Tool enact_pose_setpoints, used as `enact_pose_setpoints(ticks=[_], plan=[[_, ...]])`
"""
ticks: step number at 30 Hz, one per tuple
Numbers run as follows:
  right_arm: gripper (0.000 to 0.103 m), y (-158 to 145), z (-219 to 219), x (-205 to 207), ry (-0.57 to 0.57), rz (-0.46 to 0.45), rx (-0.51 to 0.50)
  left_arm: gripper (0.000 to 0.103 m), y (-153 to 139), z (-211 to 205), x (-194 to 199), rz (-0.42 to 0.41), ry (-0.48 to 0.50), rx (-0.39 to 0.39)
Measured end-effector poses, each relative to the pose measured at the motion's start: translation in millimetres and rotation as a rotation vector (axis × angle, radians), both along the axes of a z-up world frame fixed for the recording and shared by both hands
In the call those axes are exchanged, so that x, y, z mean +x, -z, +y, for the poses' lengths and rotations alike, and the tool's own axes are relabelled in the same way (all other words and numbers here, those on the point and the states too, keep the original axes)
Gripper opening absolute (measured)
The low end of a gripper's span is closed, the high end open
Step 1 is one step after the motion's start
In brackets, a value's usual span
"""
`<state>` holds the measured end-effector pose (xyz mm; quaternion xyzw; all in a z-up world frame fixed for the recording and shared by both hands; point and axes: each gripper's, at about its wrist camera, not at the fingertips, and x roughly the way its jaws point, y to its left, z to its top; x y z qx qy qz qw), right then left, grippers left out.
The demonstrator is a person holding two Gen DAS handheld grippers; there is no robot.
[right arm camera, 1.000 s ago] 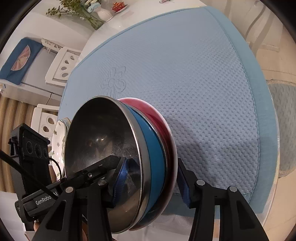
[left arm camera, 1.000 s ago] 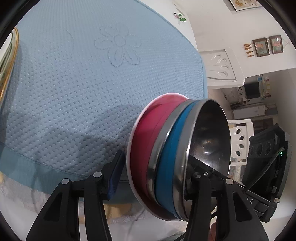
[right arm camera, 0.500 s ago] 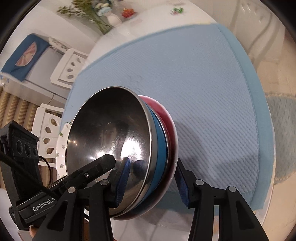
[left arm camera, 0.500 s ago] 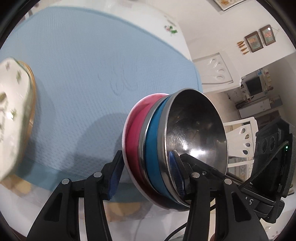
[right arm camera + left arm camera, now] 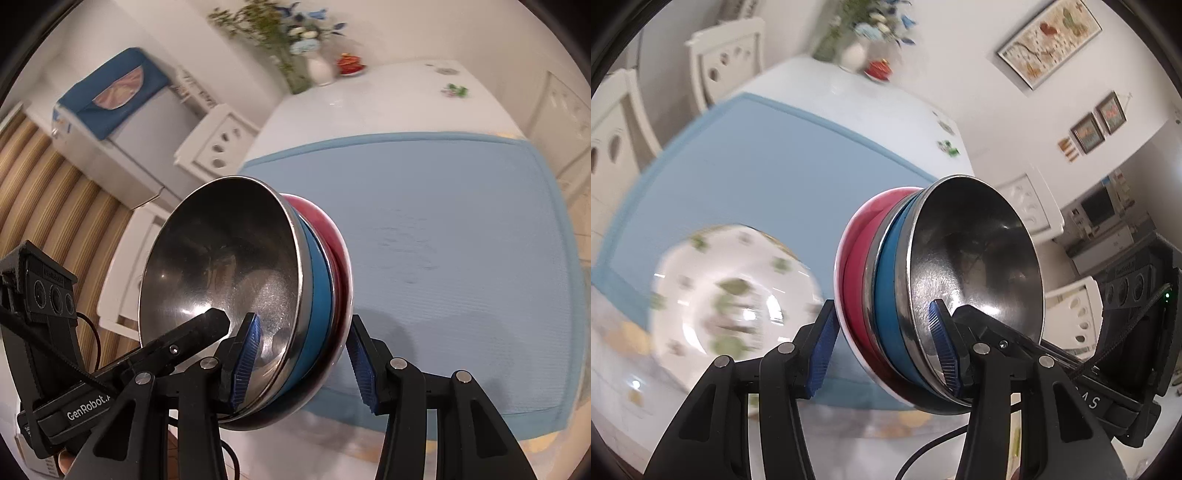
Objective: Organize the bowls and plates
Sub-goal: 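Lift the nested bowl stack and lower it onto the plate stack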
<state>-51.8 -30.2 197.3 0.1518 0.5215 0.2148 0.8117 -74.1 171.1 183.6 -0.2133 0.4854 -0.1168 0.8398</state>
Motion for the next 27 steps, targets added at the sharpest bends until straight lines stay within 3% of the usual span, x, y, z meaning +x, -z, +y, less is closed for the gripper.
enact_pose_setpoints(ticks=[5, 11, 22, 27], plan=[[0.047, 8.4, 53.7, -1.2, -0.032, 0.026, 0.006, 0.046, 4.5, 45.0, -8.8, 0.003, -0.028, 0.025], [0.047, 36.5, 102.7, -0.5, -0.051, 0.068, -0.048, 0.046, 32.5, 82.1, -14.9, 0.052, -0.022, 0.020], [0.047, 80.7, 125.5, -0.3, 0.029, 0.179, -0.109, 0.046, 81.1, 108.5, 7.3, 0.150, 0.086, 0.007], [0.047, 80.3, 131.8, 5.2, 0.056, 0.176, -0.122, 0.046, 83.4, 115.8, 12.9, 0.131, 0.112, -0.007]])
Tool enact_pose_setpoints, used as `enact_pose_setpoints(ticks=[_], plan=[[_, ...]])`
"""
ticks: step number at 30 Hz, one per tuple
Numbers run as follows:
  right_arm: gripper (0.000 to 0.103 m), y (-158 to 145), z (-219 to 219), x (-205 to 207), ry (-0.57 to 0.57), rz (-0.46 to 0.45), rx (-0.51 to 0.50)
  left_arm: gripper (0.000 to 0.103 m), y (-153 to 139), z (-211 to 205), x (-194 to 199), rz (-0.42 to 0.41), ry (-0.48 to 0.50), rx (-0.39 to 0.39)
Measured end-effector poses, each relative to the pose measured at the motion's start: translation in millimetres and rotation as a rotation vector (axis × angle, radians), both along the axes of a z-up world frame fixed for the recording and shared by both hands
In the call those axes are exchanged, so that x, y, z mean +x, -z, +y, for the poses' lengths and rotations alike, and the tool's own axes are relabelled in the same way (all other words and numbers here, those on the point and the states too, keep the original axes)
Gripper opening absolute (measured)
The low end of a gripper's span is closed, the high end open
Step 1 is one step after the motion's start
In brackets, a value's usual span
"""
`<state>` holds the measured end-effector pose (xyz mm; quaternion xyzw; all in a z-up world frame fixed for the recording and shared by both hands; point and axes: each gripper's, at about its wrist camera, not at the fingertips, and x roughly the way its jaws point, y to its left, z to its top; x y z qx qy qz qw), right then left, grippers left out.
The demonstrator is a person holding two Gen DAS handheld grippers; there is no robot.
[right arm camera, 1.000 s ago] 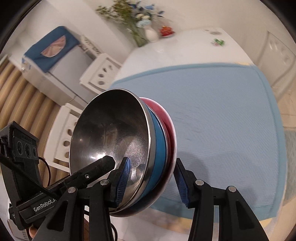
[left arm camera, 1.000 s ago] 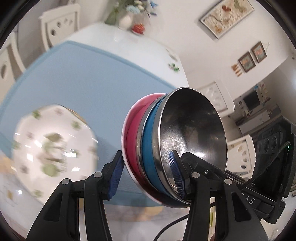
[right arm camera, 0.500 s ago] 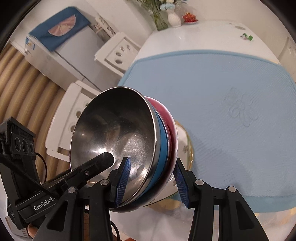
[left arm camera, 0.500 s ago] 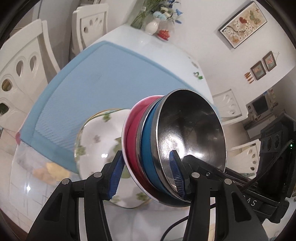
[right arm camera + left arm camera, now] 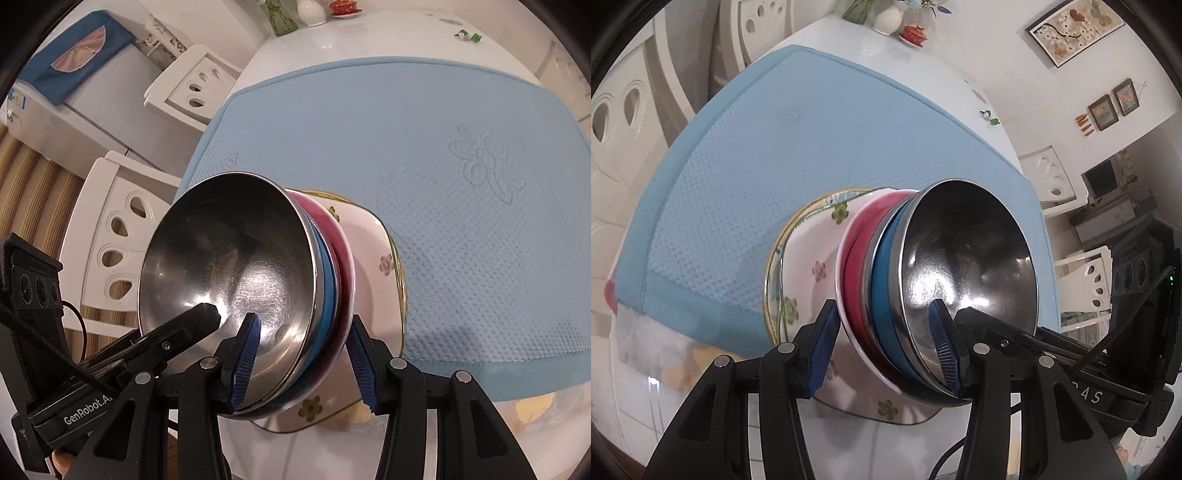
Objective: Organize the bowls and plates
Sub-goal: 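Lift the nested bowl stack and lower it onto the plate stack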
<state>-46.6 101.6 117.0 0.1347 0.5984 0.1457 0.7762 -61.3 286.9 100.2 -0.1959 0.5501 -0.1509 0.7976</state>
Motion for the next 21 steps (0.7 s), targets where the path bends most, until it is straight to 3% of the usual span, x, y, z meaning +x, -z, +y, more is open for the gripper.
enact_pose_setpoints(ticks=[12, 16, 21], plan=[[0.047, -4.5, -10.1, 0.4, 0.064, 0.062, 0.040, 0.048, 2.6, 22.4, 7.0, 0.039, -0.009, -0.090], [0.048, -15.0, -17.2, -6.4, 0.083, 0.048, 0.051, 0.048, -5.6, 34.5, 6.3, 0.012, -0.051, -0.107], [0.049, -35.4, -18.9, -14.5, 0.081, -0.016, 0.024, 0.048, -19.1, 38.9, 2.6, -0.035, -0.066, -0.072]])
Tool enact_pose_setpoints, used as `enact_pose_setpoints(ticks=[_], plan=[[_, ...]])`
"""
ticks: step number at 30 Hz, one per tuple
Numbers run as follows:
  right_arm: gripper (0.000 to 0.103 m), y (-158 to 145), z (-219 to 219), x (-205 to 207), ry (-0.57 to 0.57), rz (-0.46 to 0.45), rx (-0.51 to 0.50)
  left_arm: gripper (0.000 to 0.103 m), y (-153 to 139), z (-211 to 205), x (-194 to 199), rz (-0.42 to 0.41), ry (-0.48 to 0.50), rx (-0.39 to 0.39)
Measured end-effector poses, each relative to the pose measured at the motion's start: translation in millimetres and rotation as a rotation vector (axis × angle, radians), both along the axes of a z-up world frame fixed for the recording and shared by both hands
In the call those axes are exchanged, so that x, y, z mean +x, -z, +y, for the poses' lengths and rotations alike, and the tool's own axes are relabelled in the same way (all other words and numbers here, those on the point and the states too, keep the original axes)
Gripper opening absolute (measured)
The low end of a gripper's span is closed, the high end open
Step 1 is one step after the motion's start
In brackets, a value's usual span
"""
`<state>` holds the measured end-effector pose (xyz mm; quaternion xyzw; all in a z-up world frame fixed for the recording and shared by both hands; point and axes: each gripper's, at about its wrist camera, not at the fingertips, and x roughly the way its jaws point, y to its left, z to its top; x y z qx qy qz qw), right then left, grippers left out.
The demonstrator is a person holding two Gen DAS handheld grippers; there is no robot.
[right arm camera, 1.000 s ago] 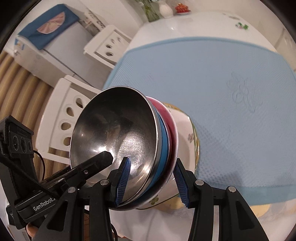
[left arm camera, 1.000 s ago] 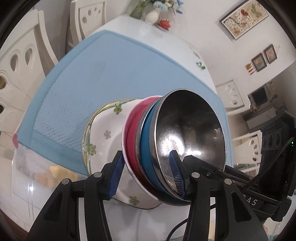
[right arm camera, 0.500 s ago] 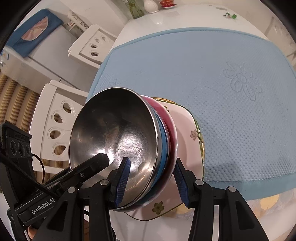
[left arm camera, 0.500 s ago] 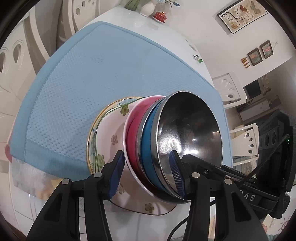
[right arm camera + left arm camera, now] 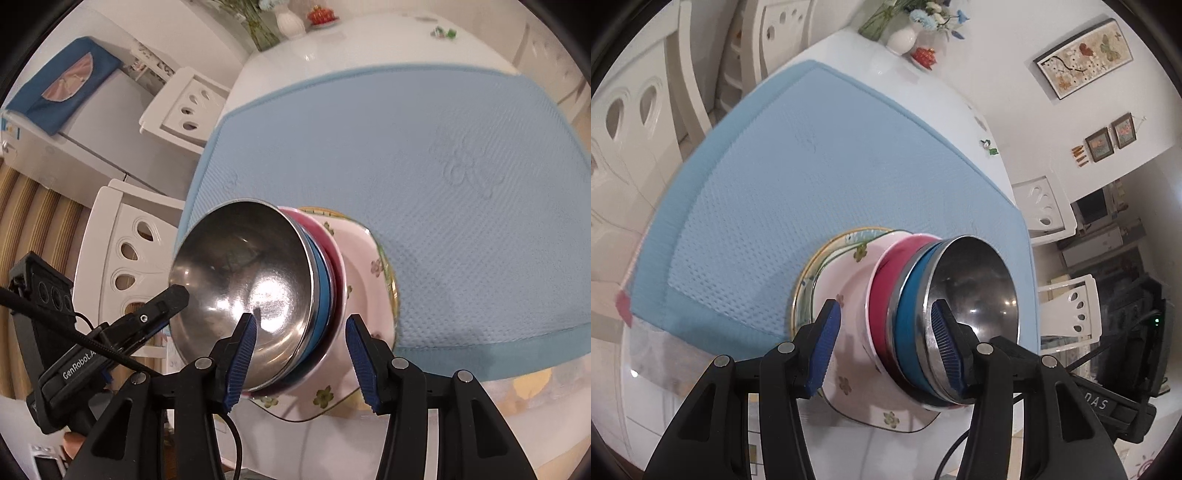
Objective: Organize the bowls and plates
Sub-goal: 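Lift the nested bowl stack and lower it onto the plate stack, then open the right tool and withdraw from the bowls on the plates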
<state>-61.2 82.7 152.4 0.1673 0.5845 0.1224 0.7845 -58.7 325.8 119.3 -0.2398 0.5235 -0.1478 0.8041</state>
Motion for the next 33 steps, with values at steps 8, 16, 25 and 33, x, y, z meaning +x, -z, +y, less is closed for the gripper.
enact_pose_setpoints(ticks=[8, 16, 25, 33], plan=[[0.057, -39.5, 4.8, -25.0, -0.025, -0.132, -0.104, 0.049, -52.0, -35.2, -15.9, -0.170, 0.101, 0.131], [0.067, -80.7, -2.2, -34.4, 0.004, -0.267, -0.242, 0.081, -98.6, -63.1, -28.4, -0.306, 0.111, 0.206], [0.083, -87.4, -7.5, -42.2, 0.062, -0.239, -0.274, 0.101, -119.4, -67.2, -43.4, -0.395, -0.019, 0.299], [0.083, -83.1, -10.9, -49.2, 0.100, -0.229, -0.374, 0.101, -112.5, -68.8, -48.8, -0.399, -0.042, 0.351]])
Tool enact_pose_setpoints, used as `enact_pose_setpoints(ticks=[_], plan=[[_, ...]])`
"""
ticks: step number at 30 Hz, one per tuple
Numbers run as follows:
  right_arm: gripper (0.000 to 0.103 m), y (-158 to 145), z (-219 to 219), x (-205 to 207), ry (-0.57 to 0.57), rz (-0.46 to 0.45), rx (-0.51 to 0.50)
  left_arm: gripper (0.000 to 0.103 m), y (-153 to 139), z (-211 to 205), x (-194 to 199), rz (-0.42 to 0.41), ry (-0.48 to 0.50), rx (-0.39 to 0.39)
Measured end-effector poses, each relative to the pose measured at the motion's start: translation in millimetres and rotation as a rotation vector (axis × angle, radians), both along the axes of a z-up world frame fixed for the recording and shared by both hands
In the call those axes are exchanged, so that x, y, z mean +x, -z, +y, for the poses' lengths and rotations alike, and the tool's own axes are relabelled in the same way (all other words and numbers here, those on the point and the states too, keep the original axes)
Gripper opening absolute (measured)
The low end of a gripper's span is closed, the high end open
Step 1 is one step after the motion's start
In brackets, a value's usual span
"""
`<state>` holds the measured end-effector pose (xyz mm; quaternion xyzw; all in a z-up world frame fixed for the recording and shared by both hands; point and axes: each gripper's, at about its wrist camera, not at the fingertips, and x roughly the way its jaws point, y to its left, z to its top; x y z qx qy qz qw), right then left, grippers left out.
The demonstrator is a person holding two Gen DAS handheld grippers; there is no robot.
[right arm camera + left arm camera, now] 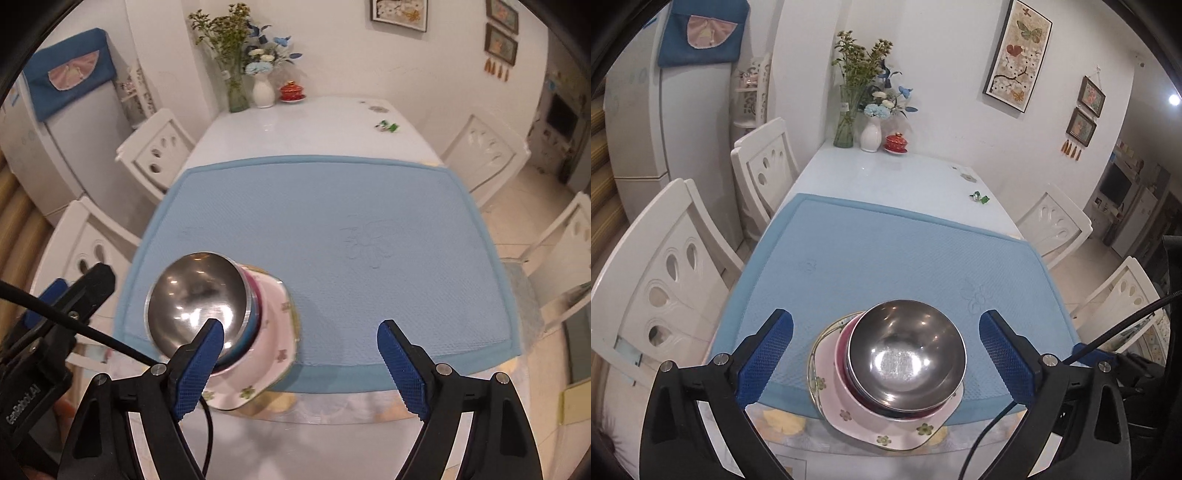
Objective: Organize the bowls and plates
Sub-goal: 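Open the right tool and withdraw from the bowls on the plates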
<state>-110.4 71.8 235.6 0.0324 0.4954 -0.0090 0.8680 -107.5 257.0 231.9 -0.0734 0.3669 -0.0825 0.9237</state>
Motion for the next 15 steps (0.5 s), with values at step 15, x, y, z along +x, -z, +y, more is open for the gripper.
enact_pose_setpoints(ticks=[15], plan=[[0.083, 4.5, -7.6, -1.3, 0.022, 0.032, 0.025, 0.101, 10.2, -7.6, 1.7, 0.054, 0.043, -0.054]])
